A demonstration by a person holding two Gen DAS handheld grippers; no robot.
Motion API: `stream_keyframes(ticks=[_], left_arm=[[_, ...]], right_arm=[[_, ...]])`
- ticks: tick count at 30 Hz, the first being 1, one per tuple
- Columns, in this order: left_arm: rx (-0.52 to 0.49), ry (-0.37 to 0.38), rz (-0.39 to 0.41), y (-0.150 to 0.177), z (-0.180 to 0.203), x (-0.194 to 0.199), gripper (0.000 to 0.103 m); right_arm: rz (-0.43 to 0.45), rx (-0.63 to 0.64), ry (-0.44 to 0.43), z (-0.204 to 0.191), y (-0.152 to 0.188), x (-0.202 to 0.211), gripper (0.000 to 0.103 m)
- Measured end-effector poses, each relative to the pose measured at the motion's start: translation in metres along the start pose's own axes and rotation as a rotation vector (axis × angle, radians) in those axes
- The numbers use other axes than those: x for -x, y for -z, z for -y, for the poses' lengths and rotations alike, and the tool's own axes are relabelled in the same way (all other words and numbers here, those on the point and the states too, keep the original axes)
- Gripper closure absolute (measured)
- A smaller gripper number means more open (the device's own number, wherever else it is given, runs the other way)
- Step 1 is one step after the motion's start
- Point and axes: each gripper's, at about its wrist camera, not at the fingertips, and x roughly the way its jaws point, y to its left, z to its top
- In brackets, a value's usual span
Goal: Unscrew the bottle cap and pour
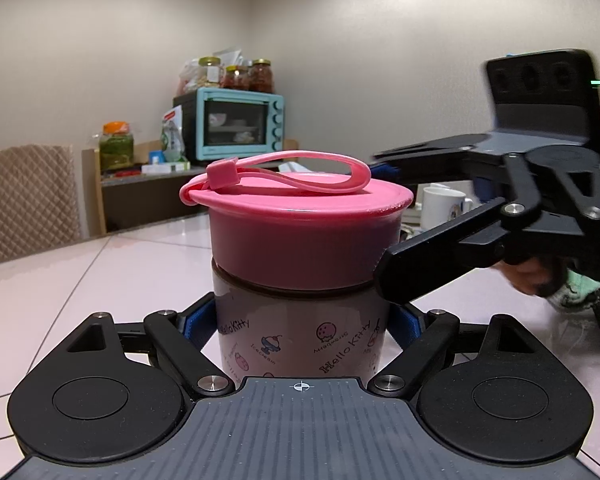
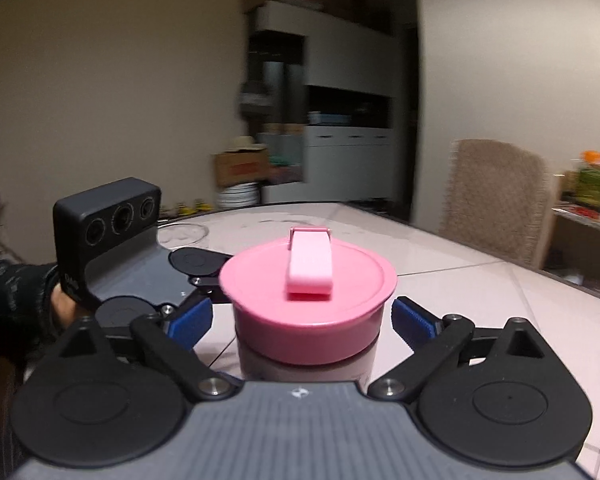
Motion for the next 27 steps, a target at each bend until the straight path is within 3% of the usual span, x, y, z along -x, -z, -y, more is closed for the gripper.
stream_keyframes(ticks=[4, 12, 27], left_arm=[[0.001, 0.000, 0.000, 0.000, 0.000, 0.001, 0.014], [0.003, 0.002, 0.001, -0.001, -0.004, 0.002, 0.014], [0.005, 0.001, -0.001, -0.001, -0.003, 0.002, 0.014]], right_arm=[[0.049, -0.055, 0.150, -0.023, 0.001, 0.008, 0.004], [0.064, -0.150, 0.325, -0.053, 0.002, -0.005, 0.003], [0.076, -0.215, 0.470, -0.062, 0.009, -0.037, 0.004]])
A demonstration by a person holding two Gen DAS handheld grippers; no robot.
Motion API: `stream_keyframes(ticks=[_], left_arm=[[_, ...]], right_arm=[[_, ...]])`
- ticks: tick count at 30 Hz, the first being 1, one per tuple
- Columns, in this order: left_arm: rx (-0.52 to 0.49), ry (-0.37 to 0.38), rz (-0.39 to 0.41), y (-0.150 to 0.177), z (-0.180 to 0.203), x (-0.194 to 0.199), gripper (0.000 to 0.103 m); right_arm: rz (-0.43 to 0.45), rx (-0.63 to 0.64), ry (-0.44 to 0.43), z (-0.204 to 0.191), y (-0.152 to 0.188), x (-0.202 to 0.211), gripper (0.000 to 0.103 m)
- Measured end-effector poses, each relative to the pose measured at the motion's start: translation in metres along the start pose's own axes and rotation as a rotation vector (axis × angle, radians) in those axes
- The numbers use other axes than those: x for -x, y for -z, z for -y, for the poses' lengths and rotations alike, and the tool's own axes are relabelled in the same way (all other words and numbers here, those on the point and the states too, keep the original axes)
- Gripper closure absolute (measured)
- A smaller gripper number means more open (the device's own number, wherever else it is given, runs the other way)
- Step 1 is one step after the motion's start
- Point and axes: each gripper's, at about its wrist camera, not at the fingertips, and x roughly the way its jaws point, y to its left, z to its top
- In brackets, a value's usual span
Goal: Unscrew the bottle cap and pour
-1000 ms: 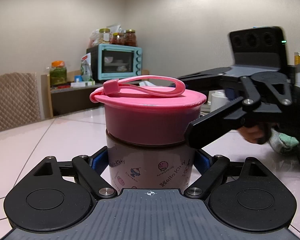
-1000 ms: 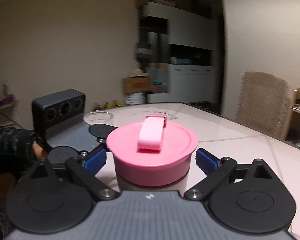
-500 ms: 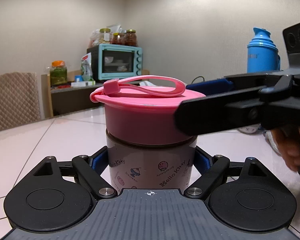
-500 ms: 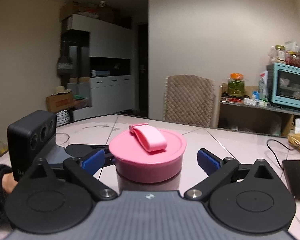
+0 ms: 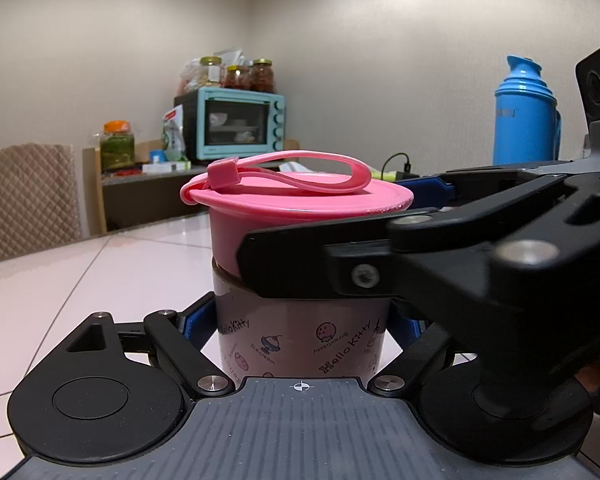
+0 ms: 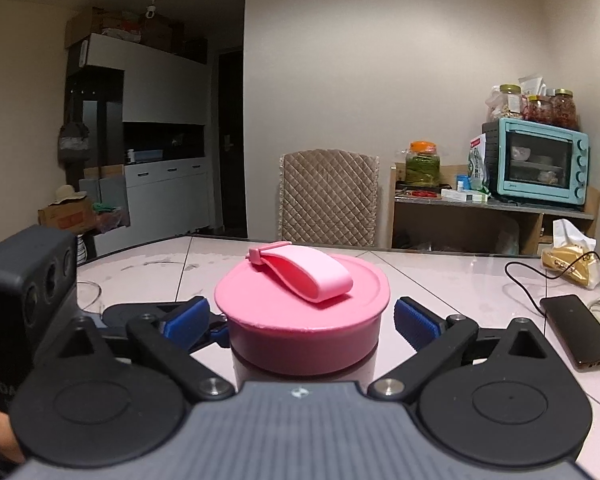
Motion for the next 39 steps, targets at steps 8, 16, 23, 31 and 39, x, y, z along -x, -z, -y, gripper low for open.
stream_keyframes(ticks=[8, 16, 23, 31, 39], left_arm=[[0.000, 0.000, 0.000, 0.000, -0.001, 0.000, 0.014], [-0.001, -0.001, -0.001, 0.000, 0.000, 0.000, 0.014], [-0.004, -0.002, -0.001, 0.000, 0.002, -0.002, 0.014], [-0.003, -0.001, -0.001, 0.000, 0.002, -0.002, 0.014], [-0.002, 0.000, 0.000, 0.000, 0.002, -0.002, 0.014]], right_arm=[[-0.002, 0.009, 0.019, -0.002, 0.006, -0.004, 0.012], [-0.002, 0.020, -0.022, 0.003, 0.007, -0.003, 0.018], [-0.011, 0.121, -0.262, 0.038, 0.003, -0.007, 0.018], [-0.033, 0.231, -0.609, 0.084, -0.009, -0.025, 0.018], [-0.067, 0.280, -0.837, 0.106, -0.027, -0.041, 0.018]])
